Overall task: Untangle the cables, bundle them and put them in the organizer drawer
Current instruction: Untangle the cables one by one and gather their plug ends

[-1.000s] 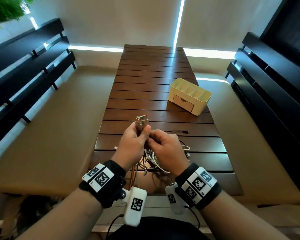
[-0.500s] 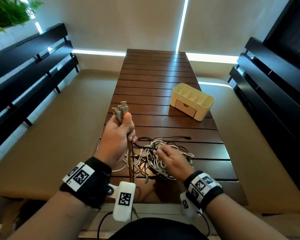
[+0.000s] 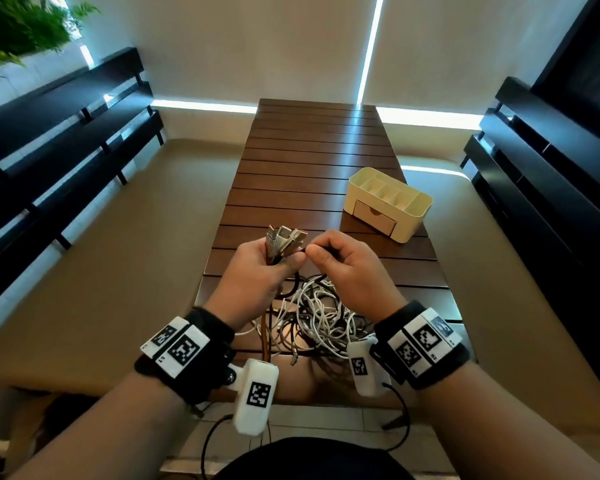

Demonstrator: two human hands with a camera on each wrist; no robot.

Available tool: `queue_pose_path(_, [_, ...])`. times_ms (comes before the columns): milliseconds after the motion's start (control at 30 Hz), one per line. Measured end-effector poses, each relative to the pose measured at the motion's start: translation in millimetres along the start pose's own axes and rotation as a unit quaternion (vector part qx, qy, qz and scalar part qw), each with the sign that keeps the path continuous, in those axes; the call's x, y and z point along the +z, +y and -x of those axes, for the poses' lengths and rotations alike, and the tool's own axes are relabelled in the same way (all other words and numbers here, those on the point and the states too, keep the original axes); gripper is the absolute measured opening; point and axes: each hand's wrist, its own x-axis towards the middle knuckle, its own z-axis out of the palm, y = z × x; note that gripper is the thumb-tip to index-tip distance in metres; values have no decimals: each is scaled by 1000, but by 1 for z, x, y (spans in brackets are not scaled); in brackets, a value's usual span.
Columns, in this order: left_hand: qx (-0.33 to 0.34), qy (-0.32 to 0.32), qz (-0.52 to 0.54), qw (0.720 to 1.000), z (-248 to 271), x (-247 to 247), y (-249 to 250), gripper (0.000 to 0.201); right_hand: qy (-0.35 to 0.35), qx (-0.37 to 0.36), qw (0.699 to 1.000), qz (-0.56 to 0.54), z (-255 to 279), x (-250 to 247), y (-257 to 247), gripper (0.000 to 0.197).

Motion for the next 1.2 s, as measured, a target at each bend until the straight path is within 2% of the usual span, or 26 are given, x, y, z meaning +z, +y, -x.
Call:
queue_pose_path(133, [26,-36,-51,998,2,-4,6,14,-3,16,1000,1,7,4,1,13])
queue_pose_path(267, [58,-4,-71,996,7,-6,12,18,-11,27,999,-31,11,9,4,16])
queue_pose_path(400, [45,59,54,996,10,-20,27,28,-28,81,995,-48,23,18,29,31])
queue_pose_path(467, [37,68,73,994,10,-30,30,25,-34,111,991,-64,27,21,38,36])
queue_pose_path(567, [-24,54,12,998,10,-38,16,21,-2,122,989,-87,19,16,29,31])
queue_pose_path(667, [-121,-1,-71,990,16,-41,-8,17,58,96,990,-91,0,-1,13,29])
queue_pose_path(733, [-151,-18,-106,983,22,-42,-18,17,81,68,992,-67,-11,-13,8,23])
queue_pose_path(800, [-137,12,-111,984,24,-43,-21,22,75,39,996,-9,-16,-20,7,20])
queue_pose_path(867, [-103,85,-111,985,25,-42,-14,23,51,23,997,52,-16,-21,8,19])
queue_pose_path(967, [-51,154,-71,984,21,-41,0,29,-20,-10,990,141,-13,-13,11,26])
queue_pose_path(1100, [24,139,-102,985,17,-31,18,15,-84,-28,981,173,-10,-1,9,17])
queue_pose_path(1200, [37,54,-116,991,13,-24,16,9,-85,-47,985,140,-9,2,-2,15])
